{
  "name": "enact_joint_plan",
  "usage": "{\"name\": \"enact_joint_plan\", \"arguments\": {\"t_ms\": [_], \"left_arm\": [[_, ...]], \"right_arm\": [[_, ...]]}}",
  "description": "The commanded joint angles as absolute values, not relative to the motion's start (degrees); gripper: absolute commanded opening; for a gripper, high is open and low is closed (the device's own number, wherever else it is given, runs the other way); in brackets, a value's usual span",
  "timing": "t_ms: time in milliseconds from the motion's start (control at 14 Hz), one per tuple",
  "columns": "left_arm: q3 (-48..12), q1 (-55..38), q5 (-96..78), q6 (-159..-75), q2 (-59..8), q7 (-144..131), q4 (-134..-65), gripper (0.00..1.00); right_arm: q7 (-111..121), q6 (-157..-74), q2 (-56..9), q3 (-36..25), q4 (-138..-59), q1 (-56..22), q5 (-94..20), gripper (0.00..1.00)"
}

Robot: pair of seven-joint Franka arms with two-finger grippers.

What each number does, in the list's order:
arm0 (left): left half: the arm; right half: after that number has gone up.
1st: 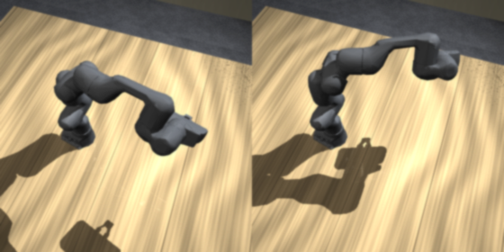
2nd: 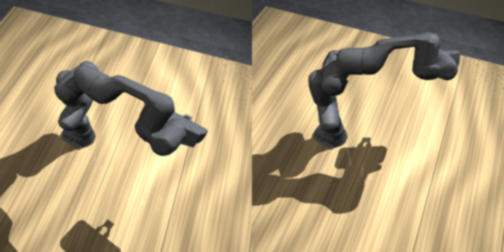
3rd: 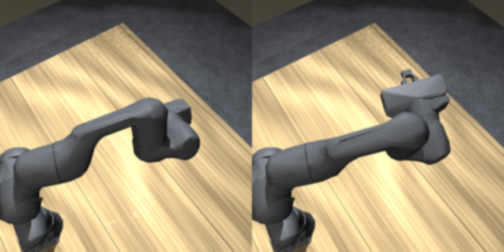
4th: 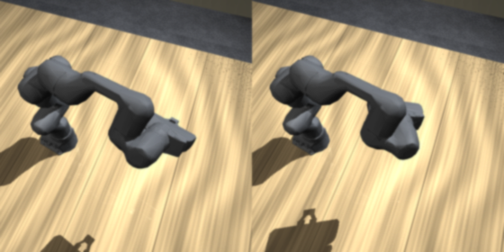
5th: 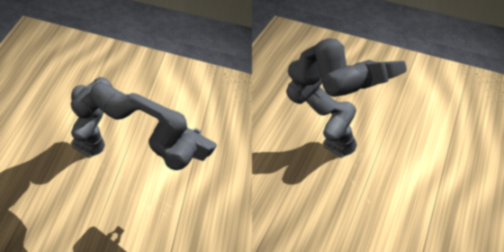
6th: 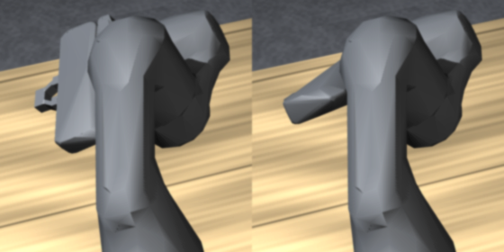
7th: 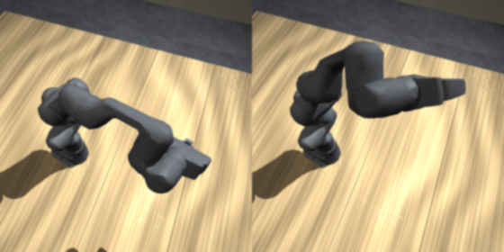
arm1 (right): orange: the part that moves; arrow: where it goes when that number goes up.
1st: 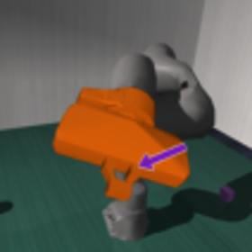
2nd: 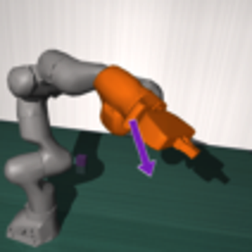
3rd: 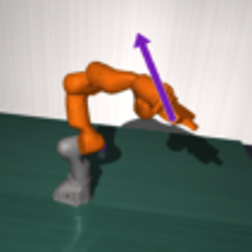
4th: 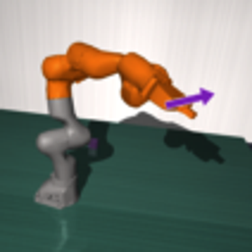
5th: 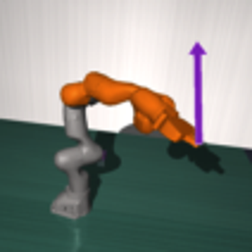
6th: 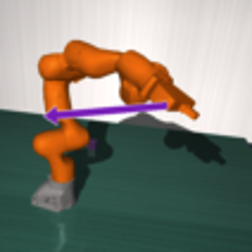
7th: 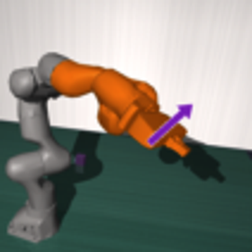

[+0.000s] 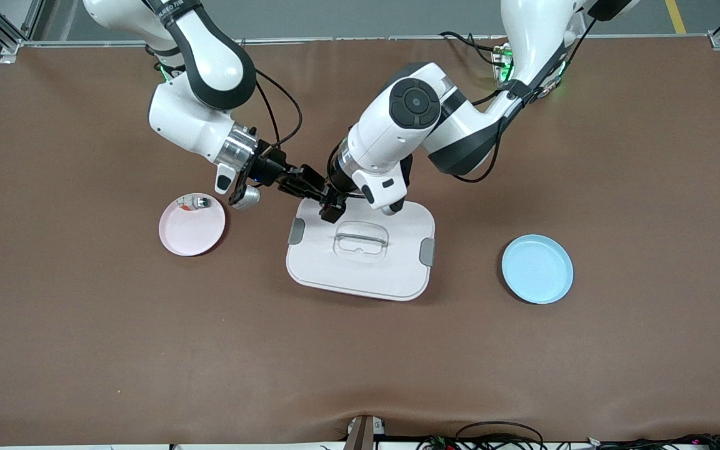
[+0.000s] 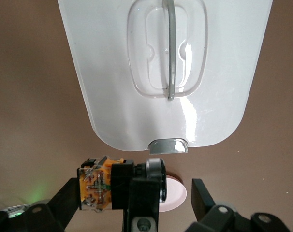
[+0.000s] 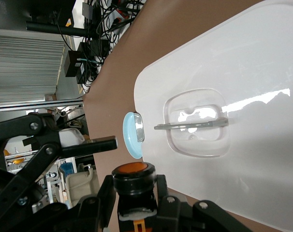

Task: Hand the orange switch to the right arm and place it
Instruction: 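Close the right gripper on the switch and open the left gripper, then move the switch over the white dish while the left gripper withdraws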

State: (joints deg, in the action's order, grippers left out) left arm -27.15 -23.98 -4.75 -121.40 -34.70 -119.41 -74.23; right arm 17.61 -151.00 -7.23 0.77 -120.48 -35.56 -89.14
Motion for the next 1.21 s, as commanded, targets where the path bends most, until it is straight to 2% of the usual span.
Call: {"name": "enact_joint_plan", "arguments": {"t_ms": [0, 214, 427, 570, 783, 926, 1139], "left_arm": [[-26.4, -23.0, -3.6, -120.1, -33.2, -118.0, -73.6, 1.00], [-24.8, -21.4, -3.5, -117.0, -30.7, -110.9, -73.6, 1.00], [-22.2, -20.1, -3.4, -112.4, -27.5, -101.5, -73.6, 1.00], [-21.3, -18.7, -1.9, -109.5, -25.1, -93.7, -73.7, 1.00], [-21.3, -15.0, 1.1, -104.5, -22.6, -81.9, -73.7, 1.00], [-21.3, -11.6, 1.1, -100.9, -20.6, -73.6, -73.8, 1.00], [-21.1, -7.2, 1.5, -95.6, -18.6, -60.2, -74.0, 1.00]], "right_arm": [[18.5, -151.3, -7.8, 0.1, -119.4, -36.4, -86.9, 0.00], [18.2, -150.7, -7.7, 0.0, -118.9, -35.3, -73.4, 0.00], [18.4, -149.0, -7.6, -0.3, -119.2, -33.9, -69.3, 0.00], [18.5, -147.8, -7.6, -0.3, -119.2, -32.4, -61.5, 0.00], [18.5, -138.1, -7.3, -0.4, -118.5, -27.7, -43.3, 0.00], [19.7, -128.4, -6.6, -0.3, -116.8, -25.1, -27.5, 0.00], [28.4, -122.0, -5.4, -0.3, -117.1, -23.2, -14.6, 0.00]]}}
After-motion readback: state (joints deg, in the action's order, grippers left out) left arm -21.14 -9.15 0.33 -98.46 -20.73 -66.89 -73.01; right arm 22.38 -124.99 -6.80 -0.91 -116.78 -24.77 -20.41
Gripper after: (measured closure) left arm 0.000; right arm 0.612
